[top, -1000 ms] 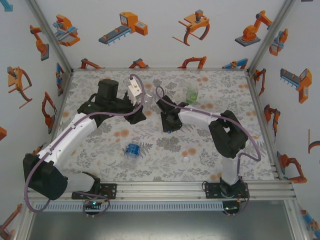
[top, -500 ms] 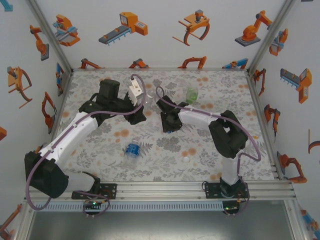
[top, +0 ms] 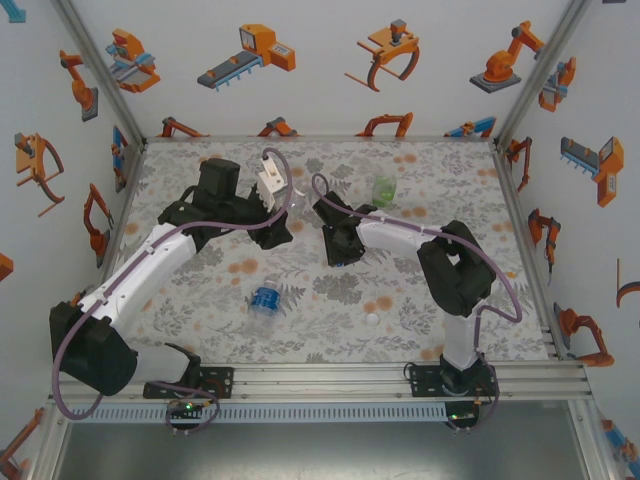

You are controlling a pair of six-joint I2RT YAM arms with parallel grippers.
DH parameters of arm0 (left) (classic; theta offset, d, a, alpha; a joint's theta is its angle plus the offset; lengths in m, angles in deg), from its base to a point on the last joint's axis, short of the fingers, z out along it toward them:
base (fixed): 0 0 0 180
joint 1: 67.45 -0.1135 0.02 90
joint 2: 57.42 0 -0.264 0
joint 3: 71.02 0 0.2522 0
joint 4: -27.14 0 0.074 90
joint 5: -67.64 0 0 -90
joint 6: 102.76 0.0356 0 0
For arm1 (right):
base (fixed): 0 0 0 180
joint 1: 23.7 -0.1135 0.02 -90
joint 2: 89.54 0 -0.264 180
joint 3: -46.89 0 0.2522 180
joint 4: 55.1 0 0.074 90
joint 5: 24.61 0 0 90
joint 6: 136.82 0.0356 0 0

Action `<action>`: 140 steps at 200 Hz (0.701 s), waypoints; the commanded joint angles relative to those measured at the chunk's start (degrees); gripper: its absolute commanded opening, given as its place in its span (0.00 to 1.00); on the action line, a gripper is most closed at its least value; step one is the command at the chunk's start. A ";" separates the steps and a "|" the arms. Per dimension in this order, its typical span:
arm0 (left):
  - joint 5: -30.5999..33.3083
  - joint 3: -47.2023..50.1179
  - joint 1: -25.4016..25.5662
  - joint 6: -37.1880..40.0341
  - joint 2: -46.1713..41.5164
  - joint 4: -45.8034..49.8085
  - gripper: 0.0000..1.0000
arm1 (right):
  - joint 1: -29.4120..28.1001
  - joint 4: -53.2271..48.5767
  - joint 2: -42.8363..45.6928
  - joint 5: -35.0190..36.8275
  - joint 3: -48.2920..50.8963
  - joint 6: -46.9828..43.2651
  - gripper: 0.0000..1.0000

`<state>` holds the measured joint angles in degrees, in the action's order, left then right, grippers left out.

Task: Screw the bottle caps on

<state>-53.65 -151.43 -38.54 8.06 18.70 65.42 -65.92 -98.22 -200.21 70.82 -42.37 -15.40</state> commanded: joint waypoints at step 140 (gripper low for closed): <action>-7.55 1.88 1.96 11.07 -1.83 0.50 0.01 | 6.68 9.38 31.08 -13.28 10.86 -14.36 0.22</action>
<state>-57.89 -151.21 -37.41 13.26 18.74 65.35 -60.39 -90.81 -175.25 63.30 -33.37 -23.33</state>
